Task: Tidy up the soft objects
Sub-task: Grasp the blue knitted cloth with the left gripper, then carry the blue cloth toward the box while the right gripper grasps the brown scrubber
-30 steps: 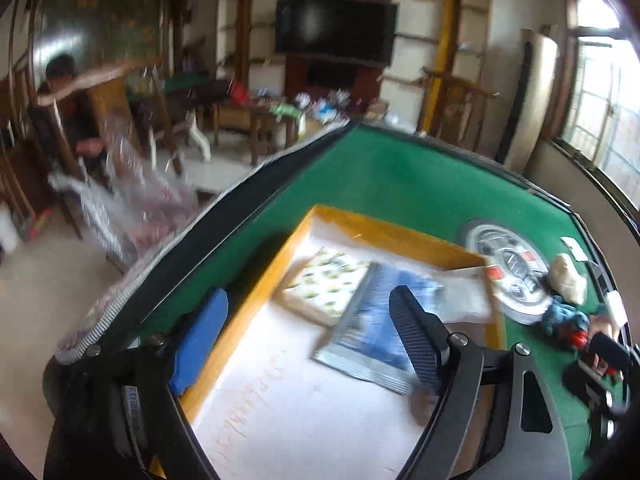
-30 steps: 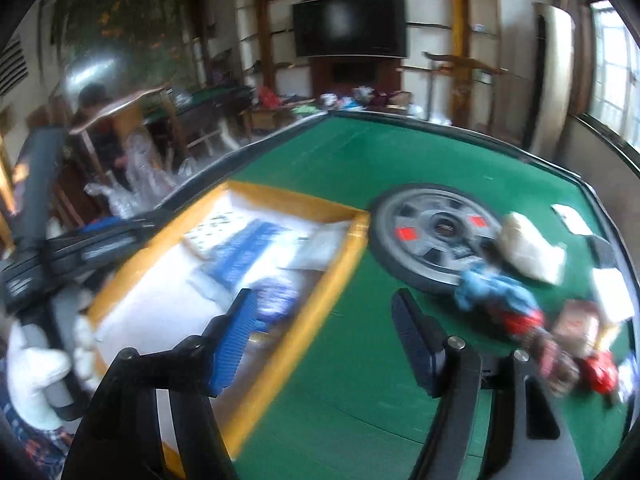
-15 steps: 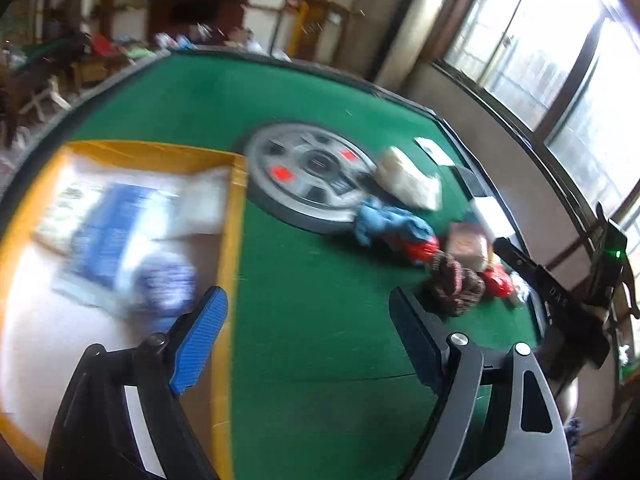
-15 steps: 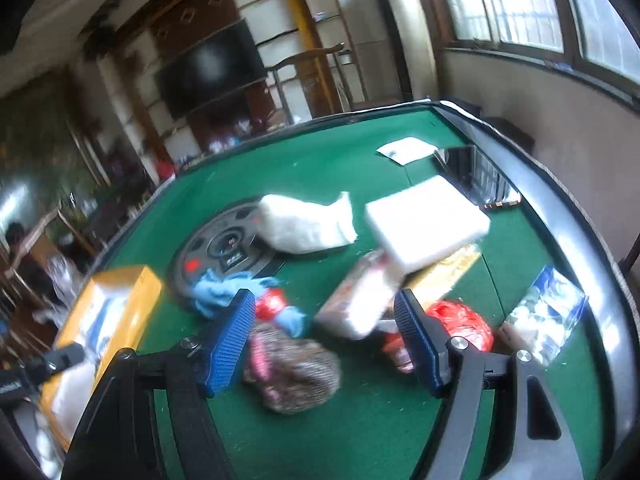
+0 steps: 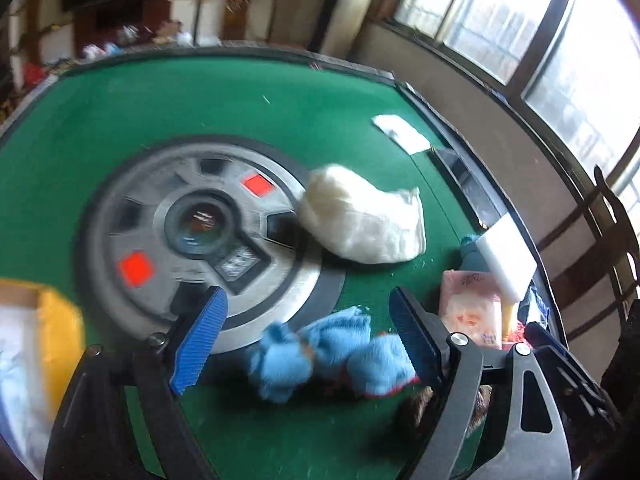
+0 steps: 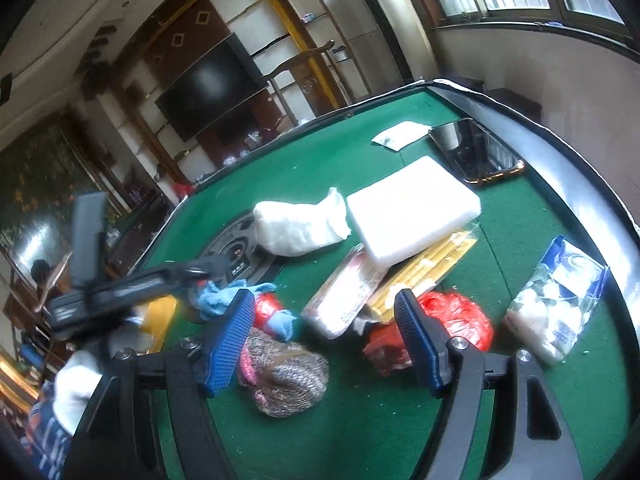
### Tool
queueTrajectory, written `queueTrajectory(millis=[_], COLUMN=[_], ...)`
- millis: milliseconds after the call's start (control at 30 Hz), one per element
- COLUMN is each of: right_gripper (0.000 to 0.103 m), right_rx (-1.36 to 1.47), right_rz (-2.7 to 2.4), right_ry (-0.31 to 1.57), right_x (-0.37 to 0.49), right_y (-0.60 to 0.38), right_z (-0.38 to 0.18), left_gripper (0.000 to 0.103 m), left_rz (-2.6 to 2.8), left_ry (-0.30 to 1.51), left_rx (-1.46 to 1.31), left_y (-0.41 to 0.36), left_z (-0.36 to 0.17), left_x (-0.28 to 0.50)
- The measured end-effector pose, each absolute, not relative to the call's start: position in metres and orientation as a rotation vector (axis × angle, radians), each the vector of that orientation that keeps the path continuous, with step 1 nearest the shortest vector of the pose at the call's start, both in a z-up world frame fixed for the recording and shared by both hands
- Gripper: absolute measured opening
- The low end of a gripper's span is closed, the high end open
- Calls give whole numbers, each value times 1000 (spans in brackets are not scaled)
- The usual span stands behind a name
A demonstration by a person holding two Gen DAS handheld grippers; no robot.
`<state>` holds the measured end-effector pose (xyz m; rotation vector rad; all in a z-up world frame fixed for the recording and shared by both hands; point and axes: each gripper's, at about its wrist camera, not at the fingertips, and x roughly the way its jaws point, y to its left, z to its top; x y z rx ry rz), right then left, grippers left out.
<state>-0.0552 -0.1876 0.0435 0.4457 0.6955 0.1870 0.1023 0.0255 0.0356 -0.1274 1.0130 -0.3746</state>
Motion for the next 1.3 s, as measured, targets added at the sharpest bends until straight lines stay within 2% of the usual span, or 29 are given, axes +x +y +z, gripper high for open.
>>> queueTrajectory(millis=[100, 167, 233, 467, 667, 833, 867, 900, 933, 1033, 1133, 1200, 1233, 1300], right_gripper=[67, 67, 67, 68, 68, 68, 68, 68, 68, 68, 68, 68, 68, 68], right_rx=[483, 499, 511, 533, 532, 522, 519, 518, 519, 517, 517, 516, 515, 510], right_rz=[185, 181, 187, 209, 198, 195, 194, 194, 195, 189, 190, 191, 194, 205], right_ry=[702, 709, 717, 739, 743, 750, 749, 750, 749, 752, 751, 751, 753, 757], right_x=[-56, -57, -57, -56, -56, -54, -54, -54, -54, -55, -56, -56, -56, -56], right_y=[-195, -196, -197, -197, -199, -198, -198, -198, -198, -198, -198, -198, -198, -196], right_z=[42, 40, 39, 37, 36, 36, 36, 36, 36, 36, 36, 36, 36, 36], left_gripper=[83, 77, 77, 77, 78, 78, 76, 70, 48, 41, 38, 26, 23, 23], left_rz=[-490, -588, -694, -646, -550, -549, -544, -540, -545, -591, -597, -576, -559, -537], left_ry=[1104, 1128, 1157, 1015, 1053, 1085, 1094, 1099, 1103, 1094, 1091, 1084, 1081, 1072], left_rx=[-142, -116, -93, 233, -14, 18, 40, 55, 68, 92, 76, 70, 61, 31], left_y=[15, 8, 3, -5, 12, -11, -16, -20, -21, -15, 6, 20, 31, 47], left_z=[17, 21, 28, 56, 40, 28, 29, 29, 29, 34, 40, 40, 41, 43], left_x=[99, 84, 61, 5, 47, 54, 53, 51, 49, 36, 20, 10, 4, -7])
